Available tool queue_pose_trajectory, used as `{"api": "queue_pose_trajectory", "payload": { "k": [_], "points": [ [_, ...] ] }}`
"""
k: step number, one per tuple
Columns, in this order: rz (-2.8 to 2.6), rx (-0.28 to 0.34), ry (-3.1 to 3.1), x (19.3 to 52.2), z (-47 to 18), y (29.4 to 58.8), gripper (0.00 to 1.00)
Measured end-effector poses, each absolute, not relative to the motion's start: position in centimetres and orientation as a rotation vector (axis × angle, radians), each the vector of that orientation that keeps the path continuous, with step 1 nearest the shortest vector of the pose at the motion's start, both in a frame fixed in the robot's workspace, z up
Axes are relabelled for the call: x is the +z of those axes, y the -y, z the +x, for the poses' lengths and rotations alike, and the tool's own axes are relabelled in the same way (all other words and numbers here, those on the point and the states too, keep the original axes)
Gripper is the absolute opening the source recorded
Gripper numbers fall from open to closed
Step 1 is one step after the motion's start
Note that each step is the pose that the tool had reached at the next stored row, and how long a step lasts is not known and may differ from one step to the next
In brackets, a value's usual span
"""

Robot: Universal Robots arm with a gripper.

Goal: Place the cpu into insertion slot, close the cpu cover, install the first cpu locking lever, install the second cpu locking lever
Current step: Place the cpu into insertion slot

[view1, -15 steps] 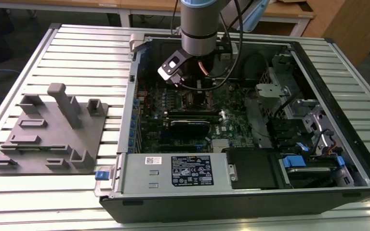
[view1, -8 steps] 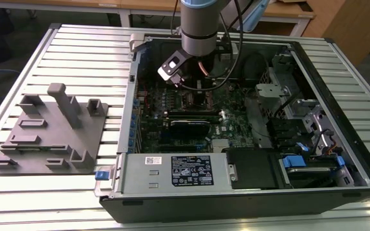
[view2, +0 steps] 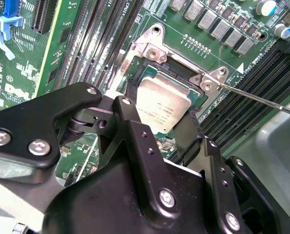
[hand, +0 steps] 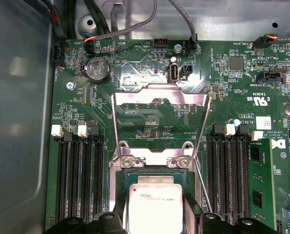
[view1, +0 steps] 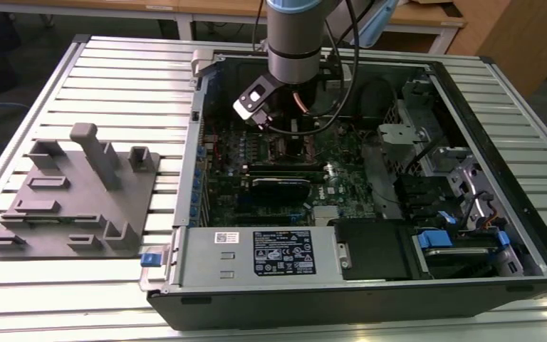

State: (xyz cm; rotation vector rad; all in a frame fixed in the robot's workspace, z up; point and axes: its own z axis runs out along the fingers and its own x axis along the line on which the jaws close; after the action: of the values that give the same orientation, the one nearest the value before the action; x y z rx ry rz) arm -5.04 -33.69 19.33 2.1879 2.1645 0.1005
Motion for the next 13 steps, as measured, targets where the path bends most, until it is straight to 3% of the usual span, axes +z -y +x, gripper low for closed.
{"api": "queue_pose_trajectory", "payload": {
  "k": [13],
  "points": [
    [2.188, 0.1, -2.165, 19.15, -5.04, 33.69, 0.54]
  ]
}}
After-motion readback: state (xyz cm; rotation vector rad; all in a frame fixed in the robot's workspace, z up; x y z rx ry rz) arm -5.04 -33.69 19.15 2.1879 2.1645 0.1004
